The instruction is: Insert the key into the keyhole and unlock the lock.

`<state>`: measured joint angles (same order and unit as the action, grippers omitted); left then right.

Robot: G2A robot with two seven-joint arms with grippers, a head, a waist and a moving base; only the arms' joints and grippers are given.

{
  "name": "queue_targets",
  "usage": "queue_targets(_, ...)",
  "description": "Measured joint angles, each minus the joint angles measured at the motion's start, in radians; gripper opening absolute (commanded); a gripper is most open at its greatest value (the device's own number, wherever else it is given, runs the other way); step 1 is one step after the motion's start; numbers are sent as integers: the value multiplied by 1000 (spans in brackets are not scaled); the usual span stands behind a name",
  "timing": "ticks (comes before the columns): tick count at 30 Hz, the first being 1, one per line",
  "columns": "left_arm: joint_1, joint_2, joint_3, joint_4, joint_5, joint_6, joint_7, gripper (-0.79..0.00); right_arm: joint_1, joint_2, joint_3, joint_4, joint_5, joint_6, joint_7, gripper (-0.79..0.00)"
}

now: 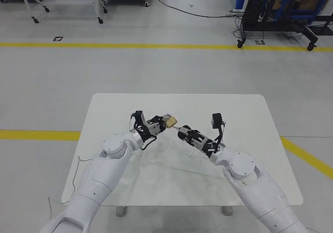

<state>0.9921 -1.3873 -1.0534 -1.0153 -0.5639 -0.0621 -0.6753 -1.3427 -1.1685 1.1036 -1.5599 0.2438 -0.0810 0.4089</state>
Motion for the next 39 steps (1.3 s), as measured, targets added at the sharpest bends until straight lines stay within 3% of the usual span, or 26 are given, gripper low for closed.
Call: queue_targets(39,5,-6,-13,0,8,15,-3,-785,4,-27,10,30,9,6,-48,-785)
